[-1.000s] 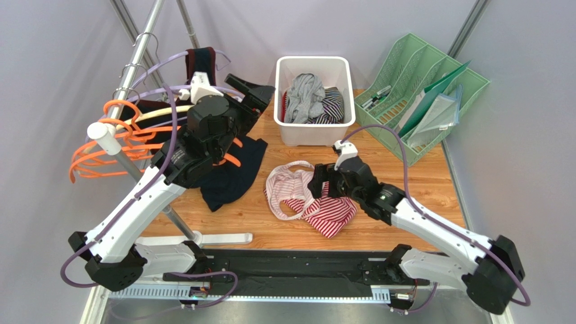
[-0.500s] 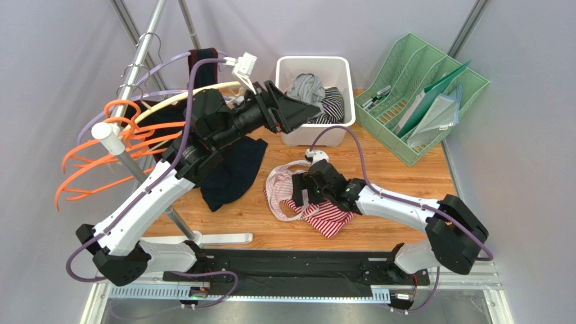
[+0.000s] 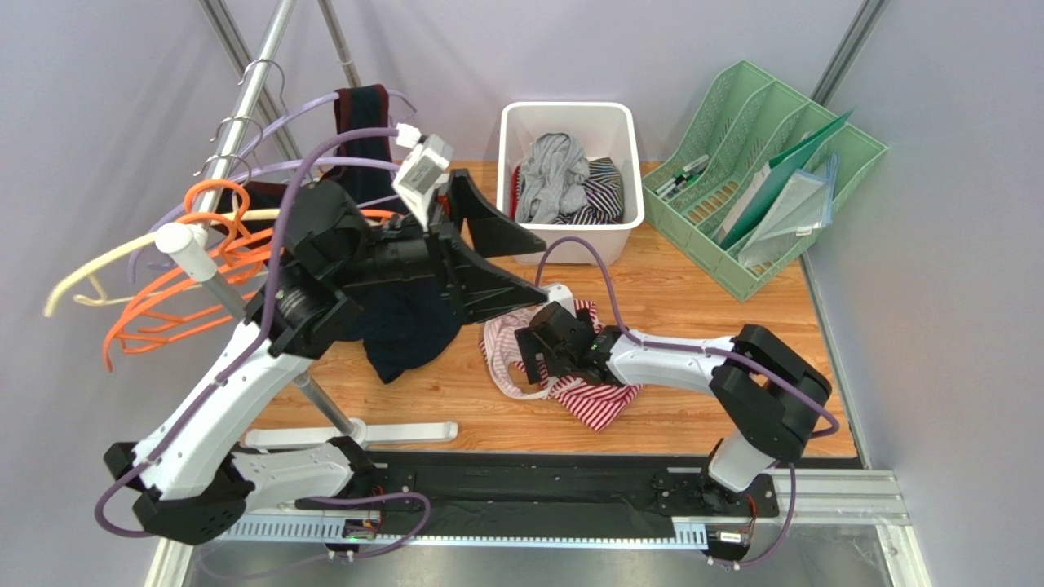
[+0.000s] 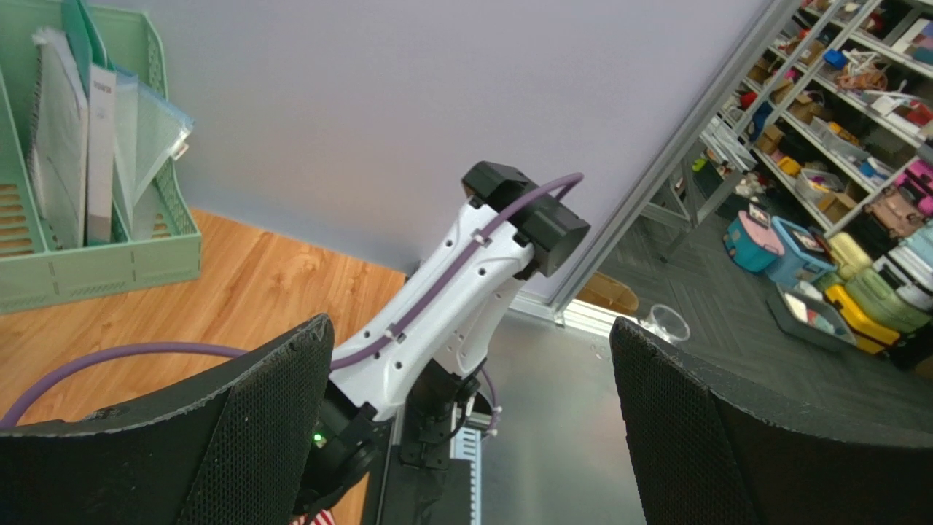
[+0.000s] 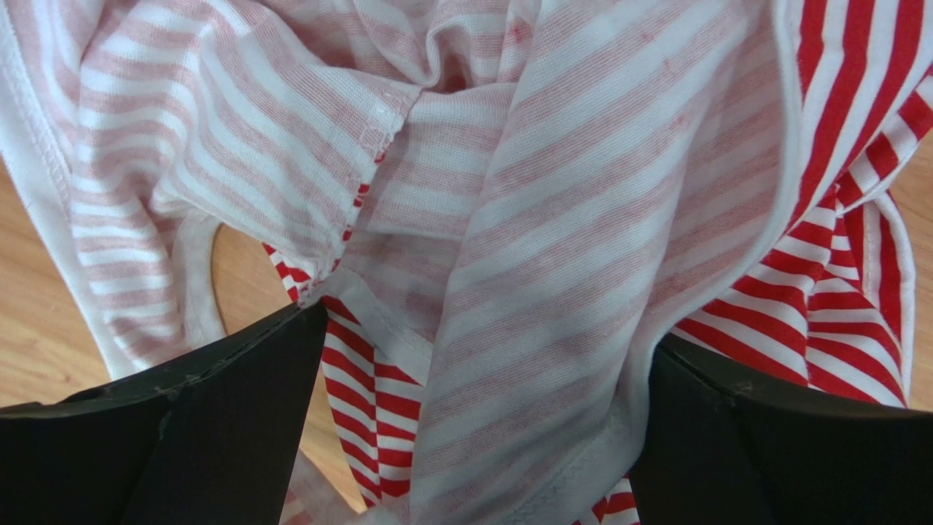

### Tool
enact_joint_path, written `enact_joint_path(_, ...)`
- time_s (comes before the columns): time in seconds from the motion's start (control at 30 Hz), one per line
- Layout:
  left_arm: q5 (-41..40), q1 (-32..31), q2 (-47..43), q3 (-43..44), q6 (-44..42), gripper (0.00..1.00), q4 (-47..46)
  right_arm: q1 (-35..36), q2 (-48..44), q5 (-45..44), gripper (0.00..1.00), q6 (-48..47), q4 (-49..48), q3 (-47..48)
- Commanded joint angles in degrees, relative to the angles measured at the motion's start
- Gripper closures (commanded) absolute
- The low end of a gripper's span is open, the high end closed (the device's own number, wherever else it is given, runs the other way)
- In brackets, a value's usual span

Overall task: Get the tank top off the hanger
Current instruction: Pick up the tank top from the center of the board.

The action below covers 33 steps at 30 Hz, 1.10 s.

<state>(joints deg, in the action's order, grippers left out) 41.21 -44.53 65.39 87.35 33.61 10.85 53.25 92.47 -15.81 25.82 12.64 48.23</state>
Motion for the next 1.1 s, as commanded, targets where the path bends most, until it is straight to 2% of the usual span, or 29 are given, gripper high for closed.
enact_joint_path(0.0, 2.38, -0.03, -4.91, -1.30, -3.63, 0.01, 0.48, 0.62, 2.63, -5.45, 0.00, 3.00, -0.78, 1.26)
enact_joint_path(0.03, 2.38, -0.03, -5.61, -1.57, -3.72, 0.01, 0.75, 0.71, 2.72, -6.59, 0.01, 3.44, -0.69, 1.17)
enact_joint_path(0.13, 1.60, -0.03, -8.60, -2.53, -4.25, 0.01, 1.63, 0.71, 2.63, -7.56, 0.16, 4.41, -0.60, 1.08)
enact_joint_path(0.17, 1.42, -0.03, -10.17, -3.15, -4.42, 0.01, 1.89, 0.71, 2.63, -7.65, 0.28, 4.50, -0.69, 1.17)
enact_joint_path(0.23, 0.89, -0.11, -11.59, -3.85, -4.60, 0.01, 1.98, 0.80, 2.54, -8.70, 0.42, 5.37, -0.60, 1.08)
enact_joint_path(0.27, 0.80, -0.03, -12.99, -4.12, -4.51, 0.01, 1.89, 0.80, 2.11, -9.32, 0.59, 5.64, -0.60, 0.99)
enact_joint_path(0.33, 1.06, -0.11, -14.05, -4.47, -4.51, 0.01, 1.89, 0.80, 1.06, -10.55, 0.72, 6.17, -1.13, 0.29)
enact_joint_path(0.37, 1.15, -0.03, -14.93, -4.56, -4.51, 0.01, 1.98, 0.71, 0.18, -10.90, 0.82, 6.08, -1.39, -0.06)
enact_joint_path(0.47, 1.07, -0.03, -16.68, -5.00, -4.86, 0.01, 2.42, 0.62, -4.21, -13.18, 0.97, 5.03, -1.83, -0.68)
enact_joint_path(0.5, 0.72, -0.11, -17.04, -5.17, -5.13, 0.01, 2.42, 0.62, -7.36, -13.97, 1.00, 4.68, -1.83, -0.33)
enact_joint_path(0.6, -0.34, -0.11, -18.54, -5.79, -5.83, 0.01, 2.95, 0.62, -13.77, -16.70, 1.00, 1.87, -1.66, 0.99)
enact_joint_path(0.8, -3.24, -0.11, -21.26, -7.11, -7.67, 0.01, 3.21, -0.69, -21.80, -22.15, 1.00, -7.79, -3.68, 10.12)
enact_joint_path(0.97, -4.56, -0.11, -23.02, -8.60, -8.99, 0.01, 2.42, -7.10, -19.44, -19.27, 1.00, -14.04, -6.30, 23.80)
enact_joint_path(1.07, -4.56, -0.03, -23.72, -8.86, -9.96, 0.01, 2.95, -13.25, -14.62, -11.80, 1.00, -15.71, -9.90, 32.41)
